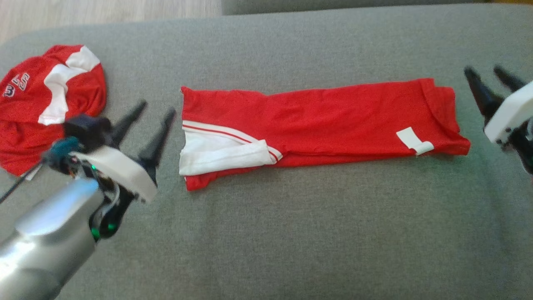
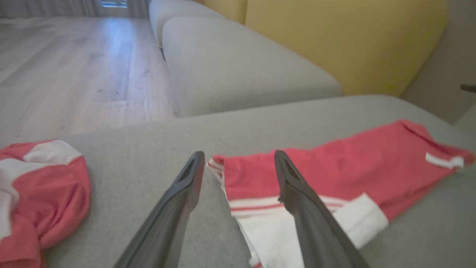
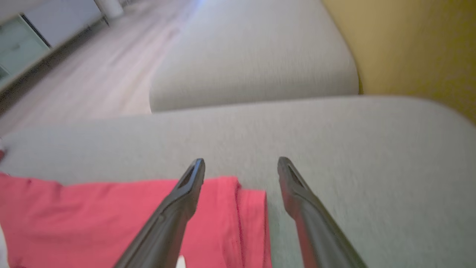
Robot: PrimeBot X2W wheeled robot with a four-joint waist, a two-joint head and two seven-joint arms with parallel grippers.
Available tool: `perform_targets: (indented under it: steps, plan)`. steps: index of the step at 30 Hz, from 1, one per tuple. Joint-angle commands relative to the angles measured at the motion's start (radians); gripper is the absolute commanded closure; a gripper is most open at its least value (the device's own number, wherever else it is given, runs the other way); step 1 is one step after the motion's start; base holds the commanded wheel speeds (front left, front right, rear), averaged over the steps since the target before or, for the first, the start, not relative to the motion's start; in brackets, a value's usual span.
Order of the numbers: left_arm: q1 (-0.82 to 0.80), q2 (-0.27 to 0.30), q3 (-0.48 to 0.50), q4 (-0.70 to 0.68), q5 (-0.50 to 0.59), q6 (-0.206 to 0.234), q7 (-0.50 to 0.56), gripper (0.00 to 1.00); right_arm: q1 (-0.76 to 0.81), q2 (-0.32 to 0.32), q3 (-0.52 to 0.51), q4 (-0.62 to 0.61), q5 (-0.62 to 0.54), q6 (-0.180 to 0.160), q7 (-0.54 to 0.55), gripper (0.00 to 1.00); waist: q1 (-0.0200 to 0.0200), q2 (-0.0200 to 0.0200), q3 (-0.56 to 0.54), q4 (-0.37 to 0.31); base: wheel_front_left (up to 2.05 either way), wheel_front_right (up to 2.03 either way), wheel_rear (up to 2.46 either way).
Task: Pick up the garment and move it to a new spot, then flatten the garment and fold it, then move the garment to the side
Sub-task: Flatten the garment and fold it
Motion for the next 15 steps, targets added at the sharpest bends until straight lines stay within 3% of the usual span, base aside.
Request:
perform_targets:
  steps: [1,3,6,7,11,15]
  plan:
    - [-0.021,0.024,0.1,-0.025,-0.021,0.023,-0.037,0.0,0.016,-0.003,-0.001,-0.067,-0.01,-0.001,-0.081,0.0,0.0,-0.0001,-0.025,-0.006,0.0,0.0,0.0]
    - [0.006,0.012,0.188,-0.053,-0.033,0.055,-0.053,0.0,0.034,0.007,-0.003,-0.109,-0.025,-0.001,-0.175,0.0,0.0,-0.0001,-0.042,-0.007,0.0,0.0,0.0]
    - [0.082,-0.029,0.412,-0.131,0.029,0.109,-0.055,0.0,0.067,0.022,-0.01,-0.156,-0.063,-0.001,-0.302,0.0,0.0,-0.0001,-0.063,-0.006,0.0,0.0,0.0]
    - [0.082,-0.029,0.412,-0.131,0.029,0.109,-0.055,0.0,0.067,0.022,-0.01,-0.156,-0.063,-0.001,-0.302,0.0,0.0,-0.0001,-0.063,-0.006,0.0,0.0,0.0]
    - [0.254,-0.133,0.671,-0.236,0.159,0.123,-0.055,0.0,0.127,0.061,-0.038,-0.19,-0.124,-0.001,-0.433,0.0,0.0,-0.0001,-0.09,-0.005,0.0,0.0,0.0]
    - [0.398,-0.246,0.814,-0.272,0.281,0.094,-0.055,0.0,0.216,0.13,-0.134,-0.197,-0.216,-0.001,-0.503,0.0,0.0,-0.0001,-0.113,0.004,0.0,0.0,0.0]
